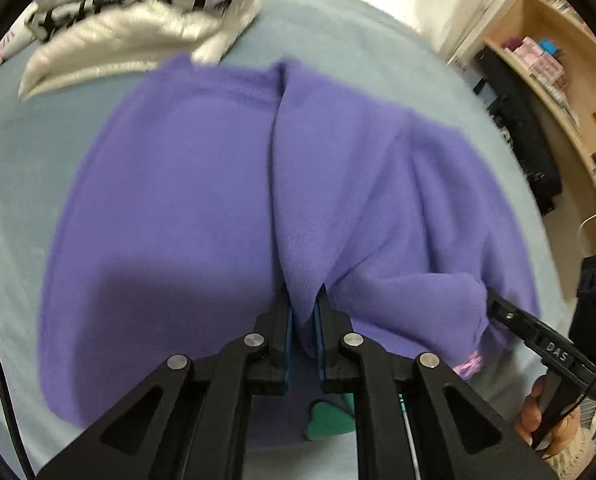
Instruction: Fold large clothes
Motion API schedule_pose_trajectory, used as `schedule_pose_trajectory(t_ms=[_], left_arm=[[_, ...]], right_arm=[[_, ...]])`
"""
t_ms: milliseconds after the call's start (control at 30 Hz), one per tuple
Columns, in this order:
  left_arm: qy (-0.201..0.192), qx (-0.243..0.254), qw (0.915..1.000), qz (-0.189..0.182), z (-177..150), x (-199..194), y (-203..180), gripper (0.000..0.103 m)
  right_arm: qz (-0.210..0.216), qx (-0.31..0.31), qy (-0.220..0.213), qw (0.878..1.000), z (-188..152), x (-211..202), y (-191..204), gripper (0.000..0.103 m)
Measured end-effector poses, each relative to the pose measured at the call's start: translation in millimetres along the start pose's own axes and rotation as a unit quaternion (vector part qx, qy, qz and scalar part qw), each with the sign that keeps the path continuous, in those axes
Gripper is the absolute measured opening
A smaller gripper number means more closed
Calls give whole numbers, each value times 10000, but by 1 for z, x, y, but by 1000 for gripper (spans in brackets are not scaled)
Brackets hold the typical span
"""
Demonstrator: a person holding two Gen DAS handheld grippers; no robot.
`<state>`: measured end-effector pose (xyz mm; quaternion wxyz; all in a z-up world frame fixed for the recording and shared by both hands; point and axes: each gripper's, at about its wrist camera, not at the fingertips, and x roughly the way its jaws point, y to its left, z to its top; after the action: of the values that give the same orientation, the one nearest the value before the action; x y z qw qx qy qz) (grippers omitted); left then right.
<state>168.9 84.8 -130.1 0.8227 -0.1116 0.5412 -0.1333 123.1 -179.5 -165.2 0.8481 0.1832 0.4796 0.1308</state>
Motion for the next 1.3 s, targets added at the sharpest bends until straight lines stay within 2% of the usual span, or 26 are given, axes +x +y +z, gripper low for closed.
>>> schedule_pose_trajectory(t_ms=[100, 167, 200, 267, 333, 433, 567, 667, 800, 933, 967, 1067, 1133, 1167, 1300], left_arm=[[-100, -94, 9999, 23, -3, 0, 1, 9], [-169, 27, 9998, 75, -3, -1, -4, 10], [-199, 97, 9997, 87, -6, -3, -3, 11], [-282, 203, 9993, 111, -9, -9, -6, 17], [-324, 211, 9992, 125, -11, -16, -9, 22], [-419, 166, 9988, 199, -13, -28, -8, 37], [-780, 257, 9962, 282, -14, -58, -11, 37], [-921, 516, 9944, -37, -14, -70, -29, 37], [-957, 984, 9896, -420, -17, -66, -59, 37], [-872, 1304, 9872, -283, -8, -42, -83, 34], [-813, 1282, 9882, -187, -5, -33, -83, 29], [-591, 1108, 9921, -23, 2, -11, -73, 24], [-512, 1075, 9928, 80, 4, -2, -69, 20], [-499, 1098, 9927, 81, 3, 2, -68, 20], [-525, 1089, 9927, 0, 0, 4, -65, 20]], right_arm=[[-90, -67, -117, 9999, -4, -2, 2, 14], [-84, -91, -100, 9999, -2, -3, 3, 16], [-50, -73, -80, 9999, -1, -4, 3, 20], [-21, -55, -55, 10000, 1, -7, 3, 23], [-148, -103, -50, 9998, 1, -15, 6, 31], [-330, -204, -182, 9991, 1, -32, 8, 33], [-347, -392, -673, 9964, 1, -62, 12, 33], [-171, -710, -875, 9935, 4, -72, 26, 33], [-55, -1270, -891, 9879, 10, -60, 56, 33], [-168, -1810, -829, 9798, 18, -30, 81, 33], [-229, -1879, -789, 9788, 22, -19, 83, 32], [-604, -2015, -661, 9754, 29, 7, 77, 27], [-1122, -2060, -545, 9706, 31, 26, 64, 0], [-1344, -2061, -592, 9675, 31, 29, 56, 0], [-923, -1642, -587, 9803, 36, 23, 35, 0]])
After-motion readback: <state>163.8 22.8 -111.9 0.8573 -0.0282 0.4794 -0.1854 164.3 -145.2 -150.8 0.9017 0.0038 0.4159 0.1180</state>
